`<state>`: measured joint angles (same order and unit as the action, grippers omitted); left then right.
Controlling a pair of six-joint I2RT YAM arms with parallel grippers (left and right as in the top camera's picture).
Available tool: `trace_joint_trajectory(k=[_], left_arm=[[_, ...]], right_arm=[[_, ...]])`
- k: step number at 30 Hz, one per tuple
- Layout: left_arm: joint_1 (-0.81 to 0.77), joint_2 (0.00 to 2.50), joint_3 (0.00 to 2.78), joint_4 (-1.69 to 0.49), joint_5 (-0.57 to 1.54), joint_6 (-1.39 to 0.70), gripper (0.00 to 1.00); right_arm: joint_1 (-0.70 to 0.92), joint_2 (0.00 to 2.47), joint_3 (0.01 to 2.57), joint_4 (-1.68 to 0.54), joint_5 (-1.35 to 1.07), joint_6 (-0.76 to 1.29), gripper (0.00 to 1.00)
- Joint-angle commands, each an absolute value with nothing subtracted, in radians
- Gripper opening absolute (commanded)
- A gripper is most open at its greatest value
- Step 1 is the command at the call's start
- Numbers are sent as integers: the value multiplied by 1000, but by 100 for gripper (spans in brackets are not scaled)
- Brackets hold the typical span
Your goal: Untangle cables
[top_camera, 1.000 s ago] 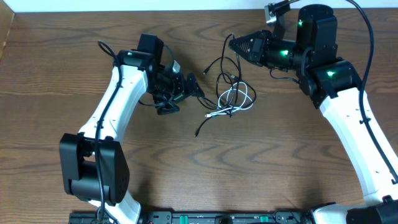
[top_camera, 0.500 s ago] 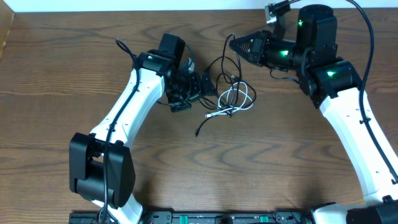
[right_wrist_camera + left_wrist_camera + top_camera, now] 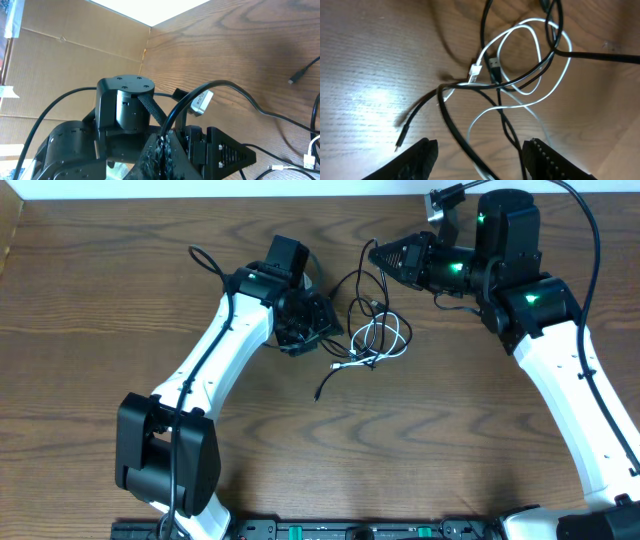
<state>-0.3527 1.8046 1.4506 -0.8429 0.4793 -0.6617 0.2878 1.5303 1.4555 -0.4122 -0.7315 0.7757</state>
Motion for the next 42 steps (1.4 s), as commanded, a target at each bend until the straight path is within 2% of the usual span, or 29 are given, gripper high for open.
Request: trace_joint_trajectory(k=[1,3,10,16,24,25,26,31,39,40,42], left_arm=[[-366,1811,1444,-838,451,-691,58],[-373,1811,1444,-841,435,-712,48],[-390,1811,1443,-850,399,-739,46],[-399,1811,1443,-851,399,-743,36],[-421,1811,1443,-868,422,-769,36],[-424,1811,1443,-870,436,-769,37],[-427,1811,1443,-871,450,-769,42],[-436,1811,1443,-873,463,-769,41],[-436,1811,1443,-866,446,-769,19],[-436,1811,1443,-866,426,-769,10],[-436,1811,1443,-867,384,-768,8]], right_arm=[[296,1507,1470,-415,-733,758,1],[296,1507,1470,-415,-732,758,1],[296,1507,1470,-425,-733,758,1],[296,1507,1470,-430,-732,758,1],[296,1507,1470,-430,-731,758,1],[296,1507,1470,-430,-731,758,1],[296,1507,1470,-430,-731,757,1],[296,1507,1470,-430,-731,758,1],[296,1507,1470,-435,-731,758,1],[296,1507,1470,-439,-731,758,1],[296,1507,1470,-447,-731,757,1]])
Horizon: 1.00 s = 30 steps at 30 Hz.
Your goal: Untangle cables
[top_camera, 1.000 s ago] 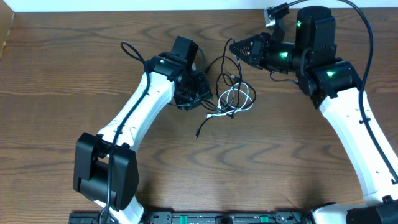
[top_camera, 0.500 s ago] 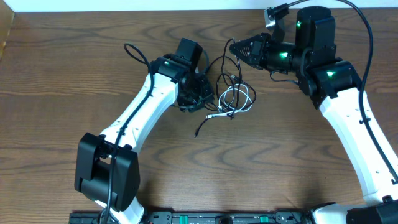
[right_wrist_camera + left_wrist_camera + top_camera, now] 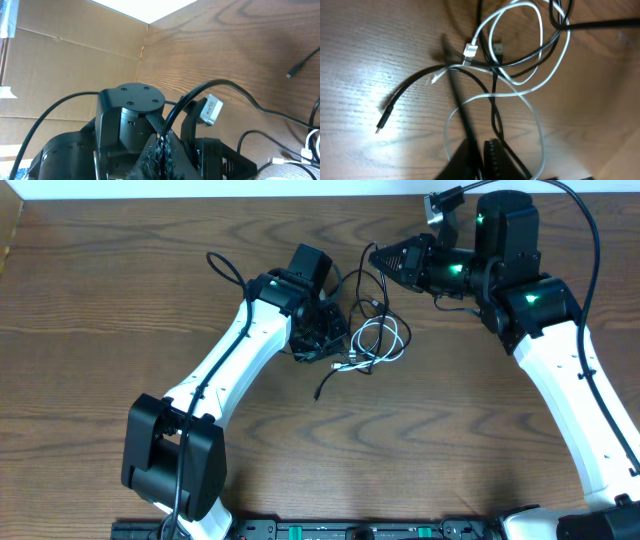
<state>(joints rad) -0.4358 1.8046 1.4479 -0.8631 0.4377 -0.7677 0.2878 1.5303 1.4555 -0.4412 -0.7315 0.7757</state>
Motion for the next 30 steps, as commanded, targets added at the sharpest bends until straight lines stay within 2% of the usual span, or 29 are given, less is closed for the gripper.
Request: trace_joint_trajectory(k=[1,4,9,15,19,24,30], left_arm=[[-436,1811,1443,-870,380,-768,8],[-435,1807,1444,-871,420,-769,7],[-405,1766,1444,-846,542,-765,8],[-312,1638,1444,-868,529,-753,7],[-247,1570,1444,-956,340,-754,7],[-169,1547,1444,-1147,66,-772,8],[-52,1552,1444,-1223,-18,-772,7]], right_arm=[[296,1508,1470,-451,-731,752,1],[296,1508,1470,-469,-711,706,1],[295,1508,1470,-606,-542,675,1],[295,1508,1470,-822,-292,675,1],[294,1508,1470,-921,-139,676,1],[294,1507,1470,-1039,179,709,1],[290,1507,1470,-1136,591,819,1]])
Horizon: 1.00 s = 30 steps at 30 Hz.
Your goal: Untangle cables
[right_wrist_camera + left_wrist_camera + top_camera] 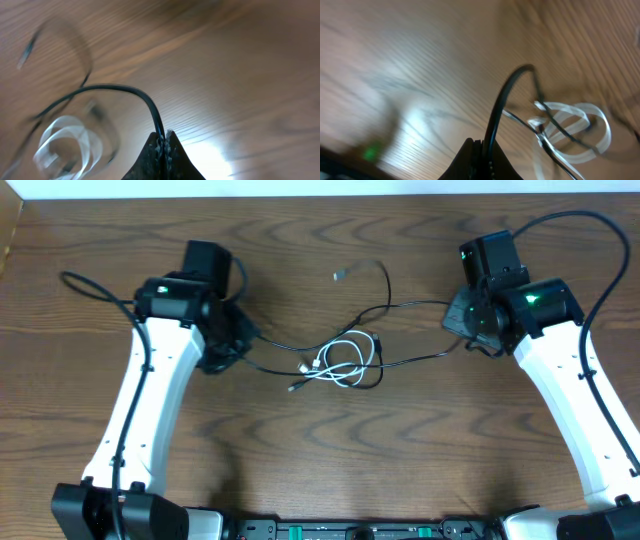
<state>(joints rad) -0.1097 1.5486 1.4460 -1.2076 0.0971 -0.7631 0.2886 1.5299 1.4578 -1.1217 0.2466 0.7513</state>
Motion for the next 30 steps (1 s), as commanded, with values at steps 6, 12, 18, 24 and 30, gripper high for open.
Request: trace_joint_trajectory(k=[6,12,18,24,30], left_arm=[[96,1552,1444,-1234,34,-768,7],[191,1552,1444,-1251,44,-759,7],[207,1553,1444,-1253,41,-757,7],[207,1554,1444,-1252,67,-751,7],[207,1520,1462,-1121,746,-302,8]], right_arm=[[219,1471,1506,-1129,712,814,1],[79,1430,1676,-1074,654,762,1],[20,1408,1762,-942,585,603,1],[14,1414,1765,-974,497,596,1],[14,1459,1765,-1053,429,596,1]])
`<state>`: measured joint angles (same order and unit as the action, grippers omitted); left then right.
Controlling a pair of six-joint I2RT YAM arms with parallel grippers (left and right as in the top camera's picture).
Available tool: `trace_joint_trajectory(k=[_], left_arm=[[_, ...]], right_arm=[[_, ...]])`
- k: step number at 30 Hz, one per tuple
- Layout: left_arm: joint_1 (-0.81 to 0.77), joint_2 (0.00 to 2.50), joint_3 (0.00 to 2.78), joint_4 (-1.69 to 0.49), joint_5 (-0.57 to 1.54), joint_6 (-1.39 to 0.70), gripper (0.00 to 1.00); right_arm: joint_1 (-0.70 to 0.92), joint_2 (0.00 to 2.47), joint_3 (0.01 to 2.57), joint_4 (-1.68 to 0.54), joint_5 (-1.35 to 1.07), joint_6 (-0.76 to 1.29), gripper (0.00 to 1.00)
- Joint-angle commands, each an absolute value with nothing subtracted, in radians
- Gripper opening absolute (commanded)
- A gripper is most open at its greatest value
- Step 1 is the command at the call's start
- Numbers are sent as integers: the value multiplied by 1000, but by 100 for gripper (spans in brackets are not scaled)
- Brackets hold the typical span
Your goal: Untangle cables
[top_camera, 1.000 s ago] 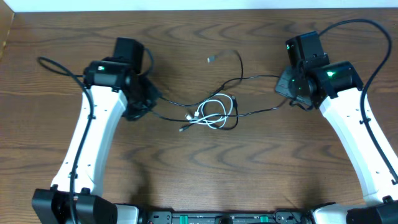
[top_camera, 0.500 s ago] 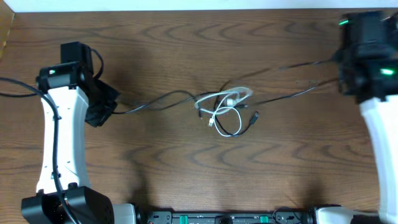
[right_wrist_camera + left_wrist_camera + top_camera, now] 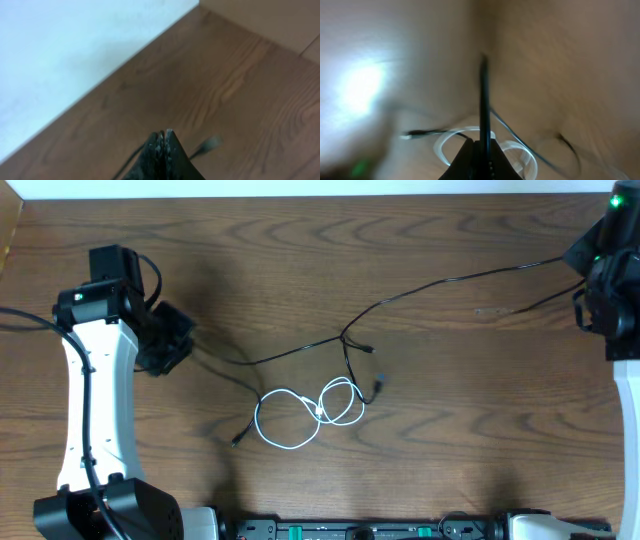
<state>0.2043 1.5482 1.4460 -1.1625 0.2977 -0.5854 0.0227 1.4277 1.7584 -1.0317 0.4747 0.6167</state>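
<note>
A black cable [image 3: 440, 280] runs stretched across the table from my left gripper [image 3: 180, 345] to my right gripper [image 3: 583, 265]. Both grippers are shut on it. The cable kinks at a small knot [image 3: 345, 337], from which a short black strand drops to a plug [image 3: 378, 385]. A white cable [image 3: 300, 415] lies in loose loops in front of the knot, with a thin black end [image 3: 237, 442] beside it. The left wrist view shows the pinched black cable [image 3: 483, 100] and blurred white loops [image 3: 520, 152]. In the right wrist view the shut fingertips [image 3: 162, 135] hide the grip, and a blurred plug [image 3: 210, 143] hangs beyond.
The wooden table [image 3: 450, 440] ends at a white wall along its back edge [image 3: 300, 192]. My left arm's own black supply cable [image 3: 20, 315] trails off the left side. The right arm stands at the table's far right corner.
Both arms have moved further apart, the left to the left side and the right to the back right corner. The black cable now runs nearly straight. The white loops lie nearer the front.
My left gripper was open over the tangle while the right held a black cable above it. Then the left was shut on a black cable in the tangle. The arms then stood apart with the tangle spread, and now the black cable is stretched with the white loops loose beside it.
</note>
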Motion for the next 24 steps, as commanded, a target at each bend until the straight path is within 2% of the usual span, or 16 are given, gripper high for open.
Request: trace_joint_trajectory(k=[1,8,15,21,24], left_arm=[[206,1508,1470,-1106,805,-295,7],[172,1353,1544,-1059,857,-297,7],[139,1163,1615,-918,796,-396,7],[140,1043,1615,-995,248,-538,7],[140,1032,1614,-1084,1,-583,8]], right_arm=[[14,1469,1765,-1066,423,597,1],[15,1534,1764,-1135,332,596,1],[14,1621,1764,-1207,392,598,1],[-22,1688,1764,-1328,666,765,2],[-74,1692,1764,-1338,706,771,2]])
